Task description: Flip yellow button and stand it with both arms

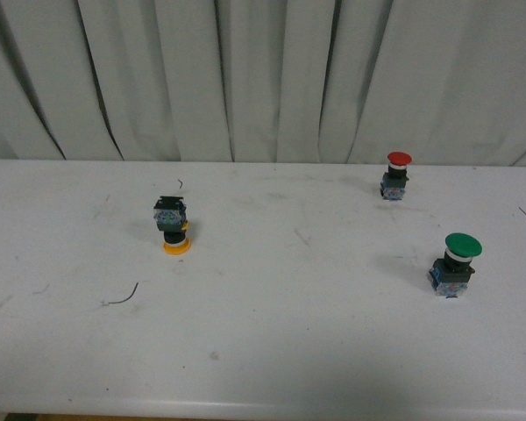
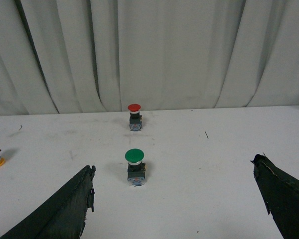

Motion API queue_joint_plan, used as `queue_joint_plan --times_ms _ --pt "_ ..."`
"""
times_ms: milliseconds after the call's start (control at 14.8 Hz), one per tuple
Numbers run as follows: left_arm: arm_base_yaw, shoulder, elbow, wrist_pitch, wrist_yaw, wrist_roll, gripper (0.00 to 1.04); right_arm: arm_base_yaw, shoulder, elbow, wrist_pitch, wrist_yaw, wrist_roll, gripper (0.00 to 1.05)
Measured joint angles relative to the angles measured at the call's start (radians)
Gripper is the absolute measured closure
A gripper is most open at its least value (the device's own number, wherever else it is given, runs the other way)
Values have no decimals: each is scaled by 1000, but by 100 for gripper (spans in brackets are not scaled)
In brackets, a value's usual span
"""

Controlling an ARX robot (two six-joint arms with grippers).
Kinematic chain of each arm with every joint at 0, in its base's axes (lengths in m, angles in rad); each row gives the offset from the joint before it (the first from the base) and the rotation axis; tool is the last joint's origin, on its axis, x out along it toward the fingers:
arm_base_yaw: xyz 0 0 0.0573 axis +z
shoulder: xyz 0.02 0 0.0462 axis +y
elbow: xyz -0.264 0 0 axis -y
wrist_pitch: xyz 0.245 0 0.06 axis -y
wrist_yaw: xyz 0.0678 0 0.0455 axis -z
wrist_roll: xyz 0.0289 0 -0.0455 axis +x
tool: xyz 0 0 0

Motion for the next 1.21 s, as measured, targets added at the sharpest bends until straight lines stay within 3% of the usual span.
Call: queue_joint_plan --times_ms 405,540,607,675,742,1012,1080,1215 --pt "0 0 0 0 0 0 7 0 0 0 0 0 0 6" --pt "-167 178 114 -165 -344 -146 7 0 0 0 0 0 -1 6" --pt "-206 230 168 -118 -477 -180 7 0 0 0 0 0 -1 6" --pt "-221 266 206 -50 -531 -190 7 0 0 0 0 0 -1 6" --pt "-214 340 231 54 -518 -188 7 0 0 0 0 0 -1 6" --pt "-154 973 342 535 -272 -187 7 0 0 0 0 0 -1 6" --pt "-154 1120 430 600 -239 -181 7 0 0 0 0 0 -1 6" --pt "-159 1457 639 569 -174 -167 7 0 0 0 0 0 -1 6"
